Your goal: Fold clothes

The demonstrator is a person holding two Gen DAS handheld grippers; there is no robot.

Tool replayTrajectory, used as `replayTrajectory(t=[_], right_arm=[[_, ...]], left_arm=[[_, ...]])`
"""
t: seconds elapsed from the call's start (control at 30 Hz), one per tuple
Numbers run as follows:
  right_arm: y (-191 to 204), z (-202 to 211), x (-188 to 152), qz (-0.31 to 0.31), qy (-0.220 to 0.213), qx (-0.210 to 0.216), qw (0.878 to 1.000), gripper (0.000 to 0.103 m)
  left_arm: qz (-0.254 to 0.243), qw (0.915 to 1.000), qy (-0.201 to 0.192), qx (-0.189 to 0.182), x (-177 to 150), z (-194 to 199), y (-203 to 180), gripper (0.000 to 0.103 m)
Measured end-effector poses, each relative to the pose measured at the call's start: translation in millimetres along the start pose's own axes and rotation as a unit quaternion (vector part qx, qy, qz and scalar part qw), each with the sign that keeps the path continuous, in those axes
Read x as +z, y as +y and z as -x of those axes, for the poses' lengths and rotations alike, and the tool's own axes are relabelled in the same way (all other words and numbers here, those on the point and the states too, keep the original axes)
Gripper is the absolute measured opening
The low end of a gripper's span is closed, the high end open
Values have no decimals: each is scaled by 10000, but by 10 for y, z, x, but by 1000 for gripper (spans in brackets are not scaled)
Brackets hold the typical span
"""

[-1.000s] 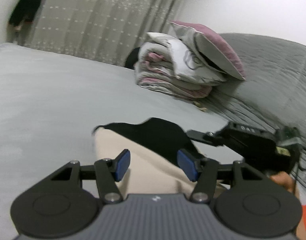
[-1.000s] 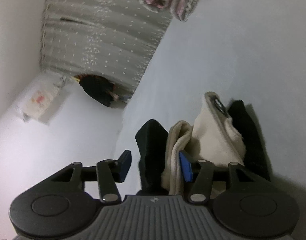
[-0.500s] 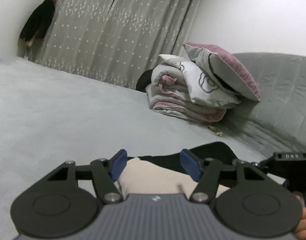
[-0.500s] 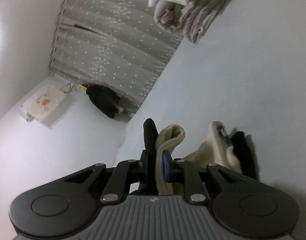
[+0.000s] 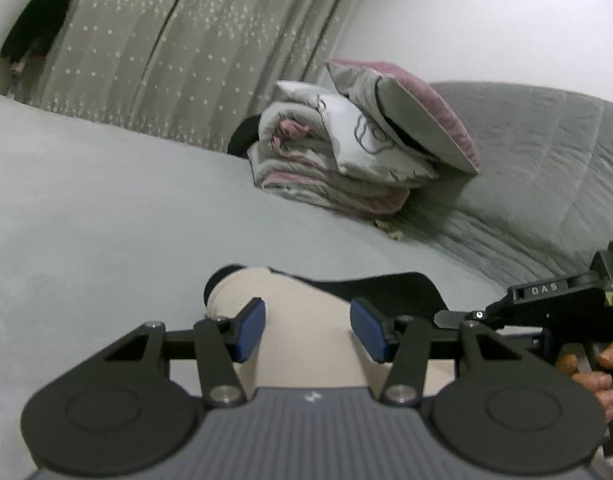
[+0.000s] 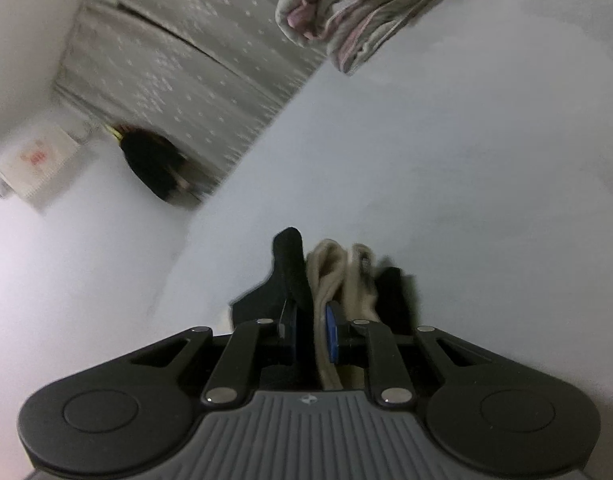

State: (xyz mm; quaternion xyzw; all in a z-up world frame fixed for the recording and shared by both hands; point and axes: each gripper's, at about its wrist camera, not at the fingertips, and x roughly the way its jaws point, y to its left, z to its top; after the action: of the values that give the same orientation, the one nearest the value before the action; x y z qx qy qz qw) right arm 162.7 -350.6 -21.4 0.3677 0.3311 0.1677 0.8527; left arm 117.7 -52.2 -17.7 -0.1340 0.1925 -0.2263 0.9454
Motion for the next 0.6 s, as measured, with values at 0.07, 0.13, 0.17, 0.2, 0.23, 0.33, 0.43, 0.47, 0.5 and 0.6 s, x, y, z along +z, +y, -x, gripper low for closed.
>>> replayTrajectory(t=[0.07,0.13,0.17,0.2,0.23,0.33,0.43,0.47,0.5,0.6], right_arm=[[11,18,13,118,44,-105,9999,16],[38,32,9,263,54,-132,9996,16],[52,45,4,355,50,-145,9993,17],[69,76,2,451,-5,-185,9988,19],[95,119,3,536,-118,-257,9982,20],[177,285,-21,777,-698,-343,9939,31],[287,438,-74,1051,-1374,-306,9845,32],[360,432,-120,1253,-1528,-337,9797,32],[442,397,-178,1480,-1636,-396,9746,32],[660,227,-363,2131,-1779,-650,9585,32]], left_arm=[[-2,10000,67,-11,-6,-22,2,48],[9,10000,95,-1,-11,-22,9,48],[16,9999,104,6,-14,-18,13,49],[23,10000,94,14,-10,-10,18,49],[30,10000,66,24,1,2,23,49],[47,9999,-110,118,42,52,31,48],[95,9990,-277,347,129,59,18,42],[129,9987,-288,395,157,49,16,41],[164,9987,-264,401,180,33,11,40],[95,9992,-148,347,203,-14,-51,39]])
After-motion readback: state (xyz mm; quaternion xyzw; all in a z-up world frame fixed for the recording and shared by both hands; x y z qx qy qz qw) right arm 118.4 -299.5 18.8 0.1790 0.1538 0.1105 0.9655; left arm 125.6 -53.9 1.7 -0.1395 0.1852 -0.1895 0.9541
